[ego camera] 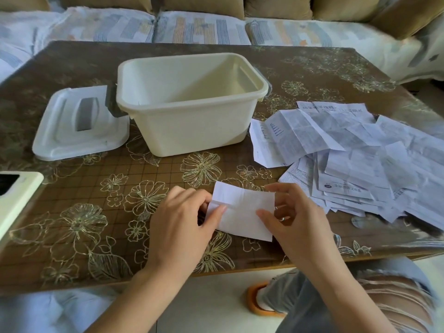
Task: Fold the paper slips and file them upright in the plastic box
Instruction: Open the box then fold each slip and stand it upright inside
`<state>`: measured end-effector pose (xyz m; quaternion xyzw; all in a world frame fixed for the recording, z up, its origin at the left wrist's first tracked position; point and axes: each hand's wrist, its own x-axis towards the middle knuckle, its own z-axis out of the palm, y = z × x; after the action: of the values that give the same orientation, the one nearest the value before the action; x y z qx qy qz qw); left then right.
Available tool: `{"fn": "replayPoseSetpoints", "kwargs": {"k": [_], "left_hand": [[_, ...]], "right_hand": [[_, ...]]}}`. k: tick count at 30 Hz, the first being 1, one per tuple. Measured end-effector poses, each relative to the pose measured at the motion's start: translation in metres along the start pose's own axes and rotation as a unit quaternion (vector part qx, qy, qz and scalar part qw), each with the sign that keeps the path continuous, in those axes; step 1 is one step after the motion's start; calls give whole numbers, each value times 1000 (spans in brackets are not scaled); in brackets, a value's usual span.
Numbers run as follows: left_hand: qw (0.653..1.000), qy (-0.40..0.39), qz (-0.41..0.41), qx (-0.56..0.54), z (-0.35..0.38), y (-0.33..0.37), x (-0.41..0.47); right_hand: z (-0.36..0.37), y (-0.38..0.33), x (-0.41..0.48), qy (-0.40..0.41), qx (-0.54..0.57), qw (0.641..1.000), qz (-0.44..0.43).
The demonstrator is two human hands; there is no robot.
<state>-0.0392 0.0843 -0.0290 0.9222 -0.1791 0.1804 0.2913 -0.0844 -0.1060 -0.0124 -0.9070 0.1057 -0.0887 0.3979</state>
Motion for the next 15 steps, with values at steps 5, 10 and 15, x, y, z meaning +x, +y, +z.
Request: {"fn": "replayPoseSetpoints", "kwargs": {"k": [5, 10, 15], "left_hand": [[1000, -3, -2, 22, 4, -2, 2], [999, -17, -20, 33, 5, 0, 1], [998, -5, 56, 40, 12, 13, -1]], "right_hand": [[4, 0, -5, 11, -52, 998, -33], [8, 1, -9, 39, -175, 978, -104], [10, 11, -8, 71, -272, 941, -190]]}}
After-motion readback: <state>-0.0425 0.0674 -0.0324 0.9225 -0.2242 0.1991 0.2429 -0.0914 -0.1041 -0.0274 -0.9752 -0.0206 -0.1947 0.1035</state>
